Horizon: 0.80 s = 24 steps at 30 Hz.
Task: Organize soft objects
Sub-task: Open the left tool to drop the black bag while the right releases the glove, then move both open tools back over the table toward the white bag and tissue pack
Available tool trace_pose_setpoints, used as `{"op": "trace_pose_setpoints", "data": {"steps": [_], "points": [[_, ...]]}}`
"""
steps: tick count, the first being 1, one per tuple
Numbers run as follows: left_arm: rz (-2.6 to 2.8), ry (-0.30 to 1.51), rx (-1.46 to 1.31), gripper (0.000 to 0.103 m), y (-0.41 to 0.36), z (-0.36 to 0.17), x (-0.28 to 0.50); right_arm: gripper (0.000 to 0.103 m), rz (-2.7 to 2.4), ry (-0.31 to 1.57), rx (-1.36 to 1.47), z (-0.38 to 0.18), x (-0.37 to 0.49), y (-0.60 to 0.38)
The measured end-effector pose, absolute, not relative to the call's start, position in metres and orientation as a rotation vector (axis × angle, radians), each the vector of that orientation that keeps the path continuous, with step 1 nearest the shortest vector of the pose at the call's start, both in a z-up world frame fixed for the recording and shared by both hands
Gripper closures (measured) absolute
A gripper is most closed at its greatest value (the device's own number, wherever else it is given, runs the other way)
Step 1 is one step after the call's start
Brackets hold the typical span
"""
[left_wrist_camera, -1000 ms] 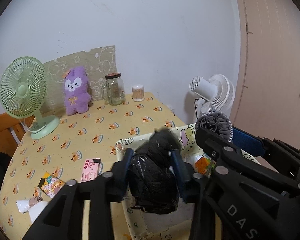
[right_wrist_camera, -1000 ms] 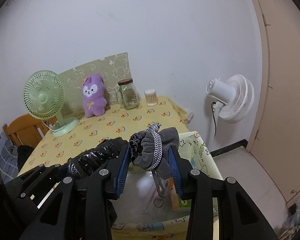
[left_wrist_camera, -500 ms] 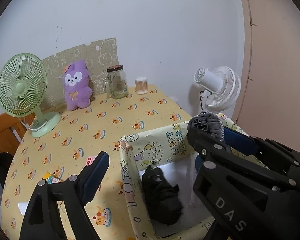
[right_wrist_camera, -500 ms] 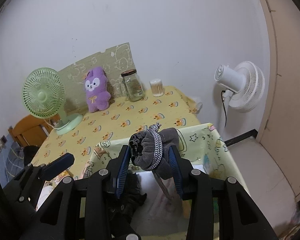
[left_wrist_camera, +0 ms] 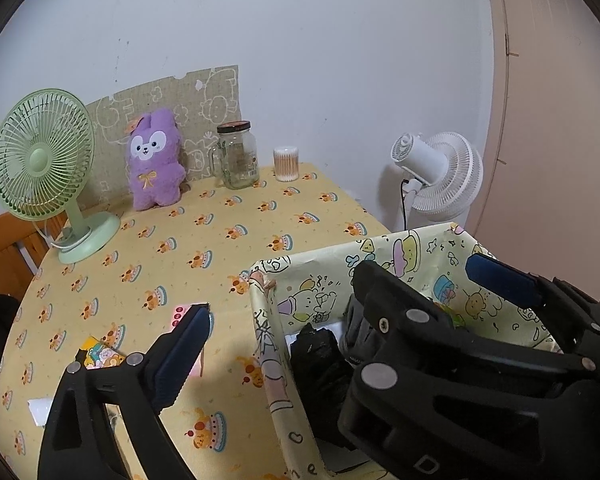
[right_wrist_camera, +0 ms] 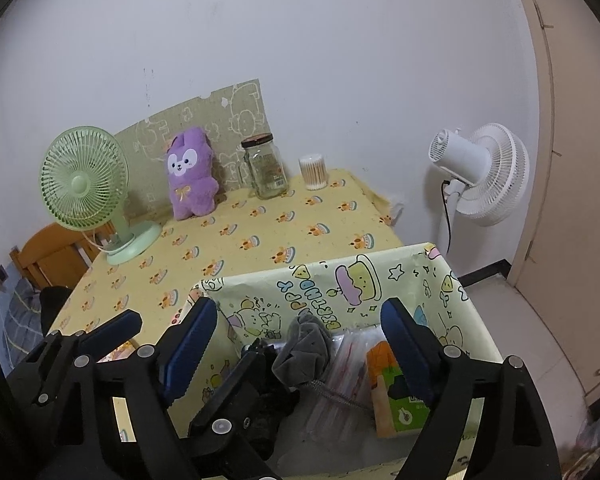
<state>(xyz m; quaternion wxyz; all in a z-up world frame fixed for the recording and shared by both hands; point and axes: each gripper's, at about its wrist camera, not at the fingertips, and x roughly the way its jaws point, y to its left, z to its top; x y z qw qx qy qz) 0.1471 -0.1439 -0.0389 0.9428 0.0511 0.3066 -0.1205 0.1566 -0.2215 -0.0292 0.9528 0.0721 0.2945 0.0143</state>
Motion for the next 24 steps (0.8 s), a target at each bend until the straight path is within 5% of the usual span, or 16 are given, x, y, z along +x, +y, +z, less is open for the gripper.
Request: {"op": "trace_pose_setpoints", "data": {"steps": [24], "points": [[-0.219, 0.548, 0.075, 0.003, -0.114, -0.020, 0.105, 0.016, -0.004, 0.582, 0.061, -0.005, 0.119, -0.187]]}}
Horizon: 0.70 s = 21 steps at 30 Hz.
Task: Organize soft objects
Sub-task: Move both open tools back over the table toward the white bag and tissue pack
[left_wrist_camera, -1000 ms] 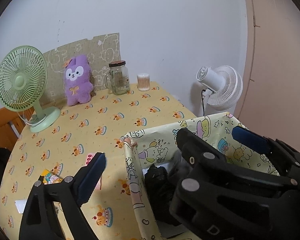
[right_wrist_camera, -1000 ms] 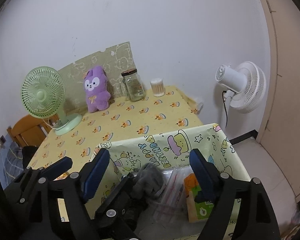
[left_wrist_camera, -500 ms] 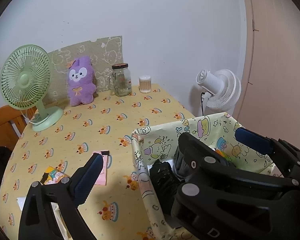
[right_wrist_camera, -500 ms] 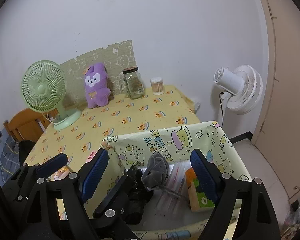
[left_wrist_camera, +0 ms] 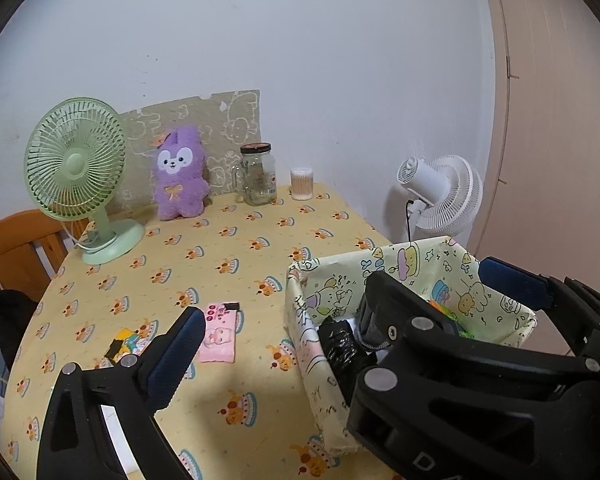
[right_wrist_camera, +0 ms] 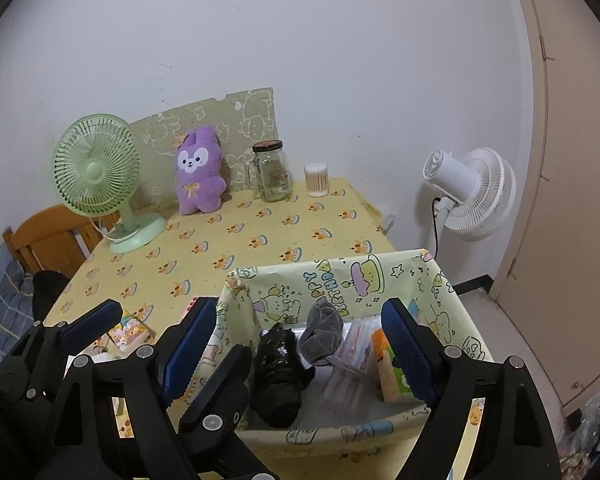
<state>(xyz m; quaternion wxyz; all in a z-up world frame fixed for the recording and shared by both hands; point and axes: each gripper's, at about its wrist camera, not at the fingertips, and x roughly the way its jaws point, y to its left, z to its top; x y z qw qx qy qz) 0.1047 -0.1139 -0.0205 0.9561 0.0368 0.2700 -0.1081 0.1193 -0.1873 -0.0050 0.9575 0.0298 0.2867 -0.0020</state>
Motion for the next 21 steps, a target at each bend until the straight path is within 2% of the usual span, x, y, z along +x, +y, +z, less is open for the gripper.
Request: {"op": "trace_pose_setpoints", "data": {"steps": [11, 21], "points": [[-0.200, 0.517, 0.072, 0.003, -0.095, -0.012, 0.077, 0.016, 0.016, 0.555, 0.038, 0.005, 0.095, -0.167], [-0.175, 0.496, 0.077, 0.003, -0.073, -0.011, 0.059, 0.011, 0.036, 0.531, 0.034, 0.007, 0.079, -0.144]]}}
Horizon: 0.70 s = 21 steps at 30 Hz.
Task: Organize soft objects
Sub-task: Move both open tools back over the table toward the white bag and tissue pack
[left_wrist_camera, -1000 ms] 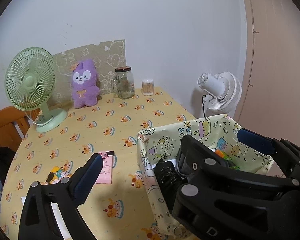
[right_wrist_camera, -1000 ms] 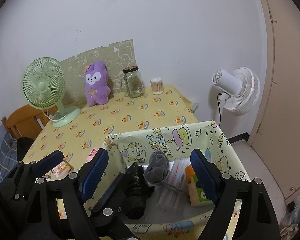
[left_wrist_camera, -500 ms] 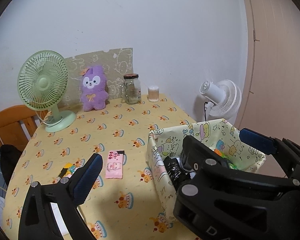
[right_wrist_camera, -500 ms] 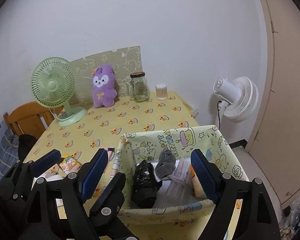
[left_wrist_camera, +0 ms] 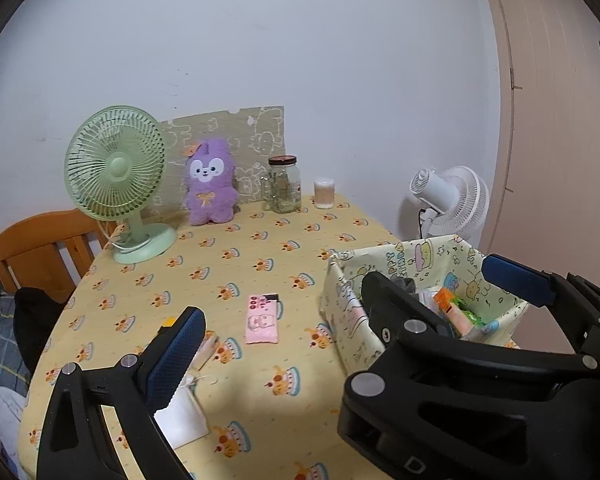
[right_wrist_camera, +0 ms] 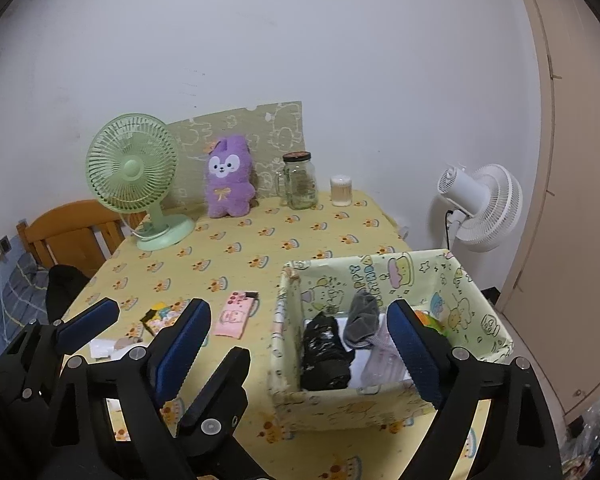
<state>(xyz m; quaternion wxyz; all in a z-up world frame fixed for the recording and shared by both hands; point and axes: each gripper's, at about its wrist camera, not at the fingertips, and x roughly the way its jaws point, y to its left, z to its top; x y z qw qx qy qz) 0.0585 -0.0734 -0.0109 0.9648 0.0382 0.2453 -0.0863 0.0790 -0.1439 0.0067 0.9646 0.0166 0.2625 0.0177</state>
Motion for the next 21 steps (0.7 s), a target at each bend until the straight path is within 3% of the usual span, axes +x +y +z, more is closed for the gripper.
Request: {"op": "trace_pose_setpoints", "data": {"steps": [21], "points": [[-0.116, 0.530, 0.074, 0.003, -0.030, -0.030, 0.046, 0.011, 0.102, 0.563, 0.032, -0.016, 0.074, -0.099]]}}
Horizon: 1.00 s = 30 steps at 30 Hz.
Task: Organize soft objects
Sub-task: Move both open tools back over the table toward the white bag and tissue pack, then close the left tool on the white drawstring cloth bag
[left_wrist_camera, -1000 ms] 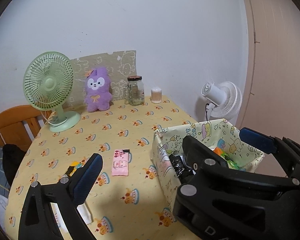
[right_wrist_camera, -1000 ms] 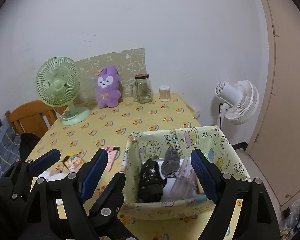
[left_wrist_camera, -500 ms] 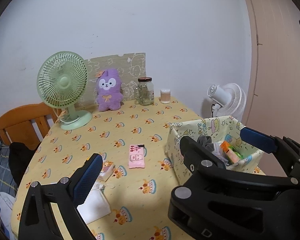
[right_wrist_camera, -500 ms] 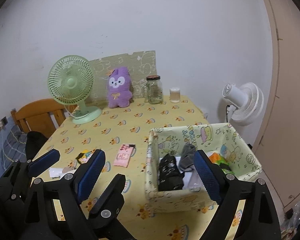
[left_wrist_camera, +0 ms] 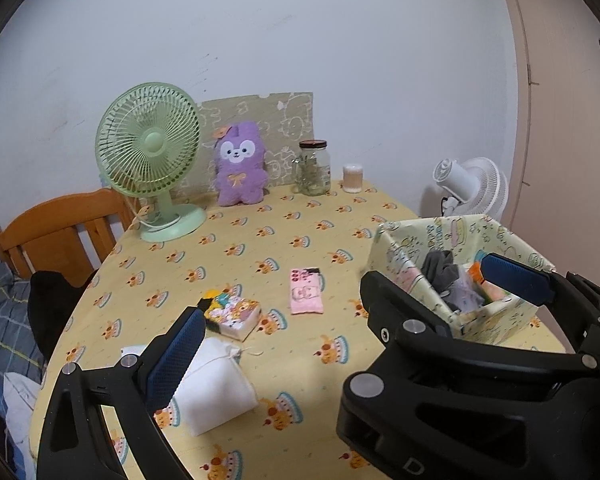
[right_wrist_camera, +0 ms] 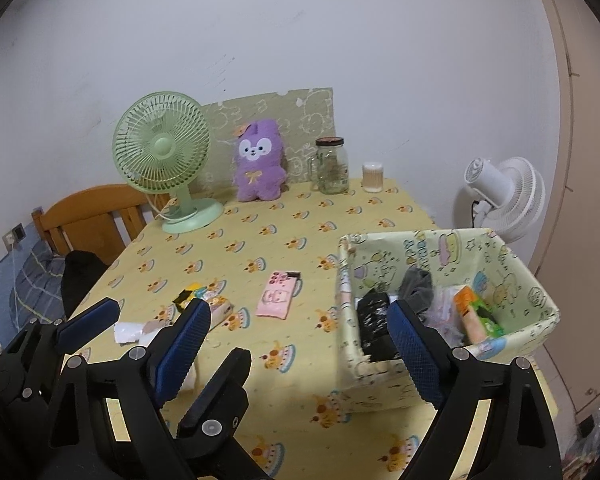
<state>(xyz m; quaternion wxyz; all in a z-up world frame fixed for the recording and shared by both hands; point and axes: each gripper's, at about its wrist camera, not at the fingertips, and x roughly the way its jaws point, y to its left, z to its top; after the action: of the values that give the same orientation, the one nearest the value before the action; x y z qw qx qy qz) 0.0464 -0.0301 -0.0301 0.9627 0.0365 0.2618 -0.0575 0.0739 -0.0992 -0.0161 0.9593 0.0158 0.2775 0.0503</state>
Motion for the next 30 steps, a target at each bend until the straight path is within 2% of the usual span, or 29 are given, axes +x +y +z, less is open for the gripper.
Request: {"op": "trace_pose_setpoints", "data": {"steps": [30], "points": [[0.019, 0.650, -0.003, 0.002, 0.034, -0.080, 0.060, 0.011, 0.178, 0.635, -0.016, -0.066, 0.097, -0.037]]}}
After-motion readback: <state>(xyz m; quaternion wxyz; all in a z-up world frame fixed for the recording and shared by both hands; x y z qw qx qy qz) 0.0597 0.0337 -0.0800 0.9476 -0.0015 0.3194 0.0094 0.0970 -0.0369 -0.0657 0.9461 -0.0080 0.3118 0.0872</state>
